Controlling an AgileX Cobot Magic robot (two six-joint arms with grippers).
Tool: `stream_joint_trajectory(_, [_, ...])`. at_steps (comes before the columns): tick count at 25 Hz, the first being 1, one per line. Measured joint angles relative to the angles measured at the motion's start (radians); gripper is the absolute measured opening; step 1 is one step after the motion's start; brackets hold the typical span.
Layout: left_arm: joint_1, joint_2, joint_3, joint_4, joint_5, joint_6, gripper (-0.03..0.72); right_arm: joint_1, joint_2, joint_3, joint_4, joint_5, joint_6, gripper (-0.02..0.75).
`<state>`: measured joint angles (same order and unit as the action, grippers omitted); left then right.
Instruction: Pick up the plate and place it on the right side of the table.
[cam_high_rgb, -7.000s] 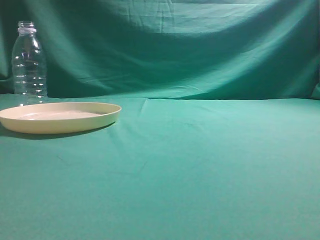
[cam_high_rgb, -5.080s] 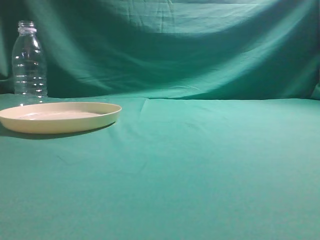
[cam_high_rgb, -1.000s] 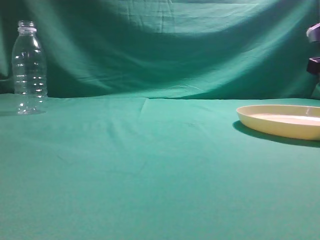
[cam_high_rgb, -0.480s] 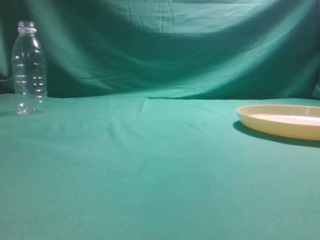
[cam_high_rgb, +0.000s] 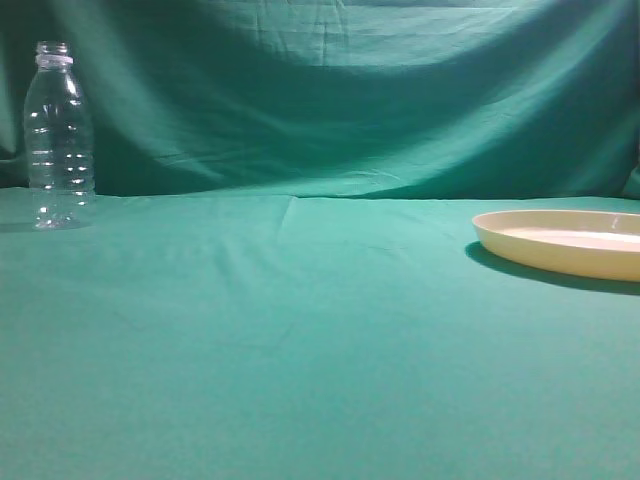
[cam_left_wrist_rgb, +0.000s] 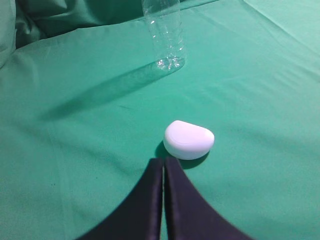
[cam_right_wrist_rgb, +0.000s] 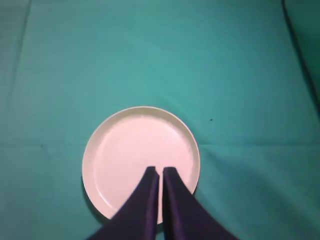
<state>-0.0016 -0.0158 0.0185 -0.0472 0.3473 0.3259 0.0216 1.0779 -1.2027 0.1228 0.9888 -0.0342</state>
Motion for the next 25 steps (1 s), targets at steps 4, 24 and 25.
stream_joint_trajectory(4, [0.000, 0.000, 0.000, 0.000, 0.000, 0.000, 0.000, 0.000, -0.197, 0.068, 0.000, -0.009, -0.019, 0.000])
stream_joint_trajectory(24, [0.000, 0.000, 0.000, 0.000, 0.000, 0.000, 0.000, 0.000, -0.723, 0.336, 0.017, -0.007, -0.080, 0.000])
stream_joint_trajectory(25, [0.000, 0.000, 0.000, 0.000, 0.000, 0.000, 0.000, 0.000, -0.738, 0.366, 0.009, -0.033, -0.080, 0.000])
